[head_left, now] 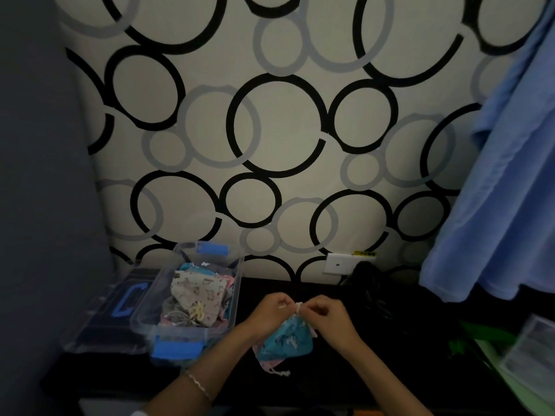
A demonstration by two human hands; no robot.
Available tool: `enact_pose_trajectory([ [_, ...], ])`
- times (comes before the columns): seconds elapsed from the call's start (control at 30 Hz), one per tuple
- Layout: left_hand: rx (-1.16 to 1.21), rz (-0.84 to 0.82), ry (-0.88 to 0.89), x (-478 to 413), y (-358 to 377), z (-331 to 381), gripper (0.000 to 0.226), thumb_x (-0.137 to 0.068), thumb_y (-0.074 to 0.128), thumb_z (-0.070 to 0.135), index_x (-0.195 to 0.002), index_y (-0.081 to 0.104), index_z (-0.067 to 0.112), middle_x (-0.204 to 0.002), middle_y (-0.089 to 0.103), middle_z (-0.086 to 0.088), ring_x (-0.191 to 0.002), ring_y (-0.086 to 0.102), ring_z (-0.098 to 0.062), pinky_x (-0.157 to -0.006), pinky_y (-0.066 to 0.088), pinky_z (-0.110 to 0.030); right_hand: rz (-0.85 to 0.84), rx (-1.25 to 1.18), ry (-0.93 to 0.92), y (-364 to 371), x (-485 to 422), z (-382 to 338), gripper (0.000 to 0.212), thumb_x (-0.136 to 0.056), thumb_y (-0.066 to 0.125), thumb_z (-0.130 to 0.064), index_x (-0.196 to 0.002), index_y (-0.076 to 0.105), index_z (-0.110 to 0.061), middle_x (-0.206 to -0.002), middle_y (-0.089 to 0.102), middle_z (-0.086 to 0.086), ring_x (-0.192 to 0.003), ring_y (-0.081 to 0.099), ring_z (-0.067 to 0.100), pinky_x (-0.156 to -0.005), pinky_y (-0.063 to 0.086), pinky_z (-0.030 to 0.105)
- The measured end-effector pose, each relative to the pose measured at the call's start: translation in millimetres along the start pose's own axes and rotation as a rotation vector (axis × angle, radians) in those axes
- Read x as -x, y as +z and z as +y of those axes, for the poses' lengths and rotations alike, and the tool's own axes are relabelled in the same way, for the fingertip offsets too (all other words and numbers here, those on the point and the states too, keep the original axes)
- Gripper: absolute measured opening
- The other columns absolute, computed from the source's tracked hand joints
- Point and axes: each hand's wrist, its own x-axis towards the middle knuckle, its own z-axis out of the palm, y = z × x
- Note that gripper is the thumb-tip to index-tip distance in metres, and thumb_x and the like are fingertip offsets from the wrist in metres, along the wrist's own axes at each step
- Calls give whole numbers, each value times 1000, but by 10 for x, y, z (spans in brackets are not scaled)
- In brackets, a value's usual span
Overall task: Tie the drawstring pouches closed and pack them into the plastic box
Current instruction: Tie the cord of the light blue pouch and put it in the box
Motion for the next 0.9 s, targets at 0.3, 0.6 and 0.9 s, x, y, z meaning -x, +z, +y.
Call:
enact_pose_trajectory([
  [0.3,-172,33,38,-20,-166,34,14,-93,60,16,-91,71,8,-78,63,6,-73,56,-1,-62,42,-8,33,132,11,-110,-10,32,23,-80,72,-5,-66,65,-22,-76,63,-1,-66,58,2,-62,47,13],
  [0.6,-17,32,-69,34,-90,-77,20,-101,44,14,-83,51,12,-79,61,0,-62,59,3,-58,47,-11,-139,-47,164,-116,-3,-18,29,-92,64,-23,-65,69,-14,-64,67,0,-63,61,9,-59,47,19],
  [0.9,-21,-3,-43,56,-20,-40,23,-98,50,16,-76,55,20,-75,58,5,-55,57,8,-50,42,-6,-180,10,371,-8,-65,-134,22,-86,73,-23,-76,64,-6,-64,62,2,-53,56,7,-50,45,19],
])
